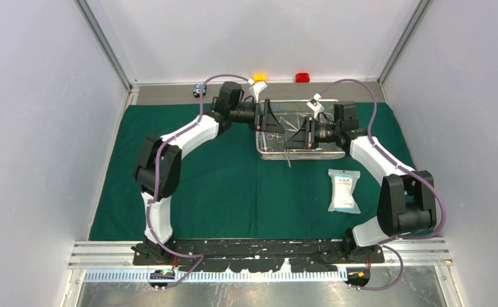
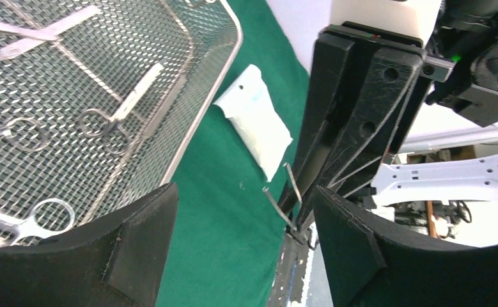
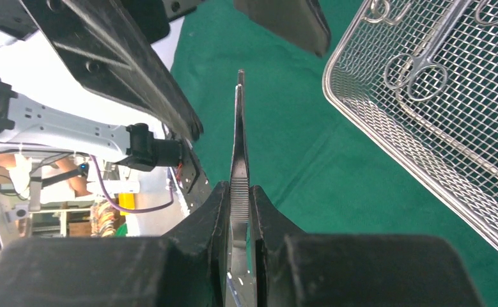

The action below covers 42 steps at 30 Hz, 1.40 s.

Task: Open and lay out the surgical kit
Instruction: Place the medical item in the surgical kit.

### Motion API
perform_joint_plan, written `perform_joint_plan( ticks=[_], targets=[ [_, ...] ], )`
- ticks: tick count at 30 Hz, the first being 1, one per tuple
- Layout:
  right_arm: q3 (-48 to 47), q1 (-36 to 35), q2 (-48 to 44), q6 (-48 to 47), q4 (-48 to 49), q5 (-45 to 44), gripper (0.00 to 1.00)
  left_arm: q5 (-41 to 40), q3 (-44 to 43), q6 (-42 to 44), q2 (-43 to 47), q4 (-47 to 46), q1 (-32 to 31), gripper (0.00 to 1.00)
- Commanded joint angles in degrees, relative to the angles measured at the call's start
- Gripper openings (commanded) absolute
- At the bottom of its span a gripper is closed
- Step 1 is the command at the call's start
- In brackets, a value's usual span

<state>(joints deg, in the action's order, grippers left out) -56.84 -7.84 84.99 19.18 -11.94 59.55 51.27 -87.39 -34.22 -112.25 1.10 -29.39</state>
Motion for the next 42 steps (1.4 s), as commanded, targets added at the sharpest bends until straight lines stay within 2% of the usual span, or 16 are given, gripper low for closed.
perform_joint_plan(
  ticks=[1,4,8,13,19,25,29,39,42],
  targets=[
    [1.0,-0.3,-0.4,5.6,9.2,4.0,0.00,5.3,1.0,-9.1,-1.3,-14.0,-1.3,0.76],
    [0.6,-0.3,1.3,6.3,9.4,5.0,0.00,7.2,1.3,-13.8,-3.1,-19.2,-1.5,0.66],
    [0.5,-0.3,2.3,6.4,10.0,5.5,0.00,8.1,1.8,-15.2,-3.9,-20.8,-1.4,0.51],
    [0.4,0.1,3.5,6.2,9.9,6.2,0.01,8.1,1.9,-14.4,-3.8,-20.5,-1.2,0.48],
    [0.3,1.1,4.0,4.8,8.7,6.8,0.01,8.9,2.2,-14.3,-4.3,-20.7,-0.5,0.38],
    [0.1,2.0,4.5,4.2,7.7,7.5,0.00,9.2,3.8,-14.5,-4.0,-21.8,0.0,0.35],
    [0.1,2.0,4.7,4.1,7.3,7.6,0.01,9.2,3.6,-14.6,-4.2,-21.9,0.0,0.29],
    [-0.1,2.0,5.8,4.5,7.3,8.9,0.00,9.4,0.8,-16.3,-6.8,-22.6,0.0,0.27],
    [0.0,2.0,6.0,4.5,7.4,9.0,0.00,9.9,0.9,-16.9,-6.9,-23.2,0.0,0.21]
  ],
)
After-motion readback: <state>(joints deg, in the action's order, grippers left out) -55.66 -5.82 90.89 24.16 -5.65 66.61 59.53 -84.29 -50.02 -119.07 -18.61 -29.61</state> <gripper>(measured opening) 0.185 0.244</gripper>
